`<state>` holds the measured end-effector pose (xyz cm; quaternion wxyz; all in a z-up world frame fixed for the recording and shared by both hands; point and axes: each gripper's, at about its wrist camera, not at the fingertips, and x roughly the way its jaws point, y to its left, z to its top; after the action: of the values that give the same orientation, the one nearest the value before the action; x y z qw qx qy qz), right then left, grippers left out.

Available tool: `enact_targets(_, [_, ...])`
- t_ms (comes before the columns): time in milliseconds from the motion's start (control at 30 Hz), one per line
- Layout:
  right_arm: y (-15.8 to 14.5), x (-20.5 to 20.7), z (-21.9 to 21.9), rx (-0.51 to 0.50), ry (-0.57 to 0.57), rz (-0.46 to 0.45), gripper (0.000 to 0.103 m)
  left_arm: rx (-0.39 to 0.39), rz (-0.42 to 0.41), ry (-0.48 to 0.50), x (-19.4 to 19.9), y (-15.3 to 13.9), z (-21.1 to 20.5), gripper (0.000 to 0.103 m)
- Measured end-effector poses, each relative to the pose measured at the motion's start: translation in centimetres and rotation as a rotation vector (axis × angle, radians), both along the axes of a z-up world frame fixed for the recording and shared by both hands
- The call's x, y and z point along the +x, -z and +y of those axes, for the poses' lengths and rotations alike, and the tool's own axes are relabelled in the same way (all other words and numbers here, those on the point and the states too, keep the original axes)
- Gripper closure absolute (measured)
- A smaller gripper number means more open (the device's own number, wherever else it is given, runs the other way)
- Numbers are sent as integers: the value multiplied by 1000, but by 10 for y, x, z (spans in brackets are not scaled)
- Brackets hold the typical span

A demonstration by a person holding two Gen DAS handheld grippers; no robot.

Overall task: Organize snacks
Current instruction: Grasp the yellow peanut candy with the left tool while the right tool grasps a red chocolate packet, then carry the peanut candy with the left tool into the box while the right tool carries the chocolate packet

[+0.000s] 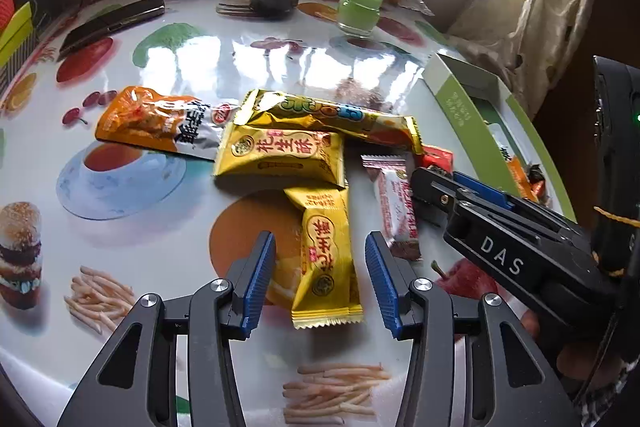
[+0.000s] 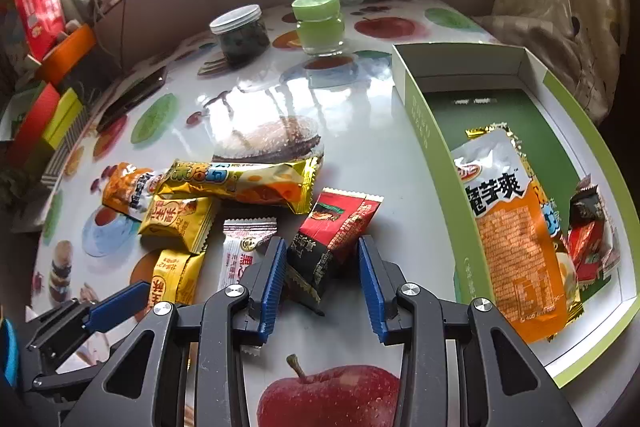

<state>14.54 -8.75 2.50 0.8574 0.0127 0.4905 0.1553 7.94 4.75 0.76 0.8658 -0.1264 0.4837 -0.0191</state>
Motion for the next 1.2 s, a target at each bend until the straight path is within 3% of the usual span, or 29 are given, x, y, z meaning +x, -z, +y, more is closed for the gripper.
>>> enact_targets(200, [1,1,-7,21,31,-13,67,13,-6,-31,0,1,4,55])
enact_targets(300, [1,0,-8,11,23,-14,74,8,-9,-38,-1,1,7,55])
enact_targets(600, [-1,-8,-10,6,1,-36,82,22,-7,-66,-2,2,13,77])
enact_targets(1200, [-11,-28,-25,51,-2,-57,83,34,-33,-71,-11,-5,15,78])
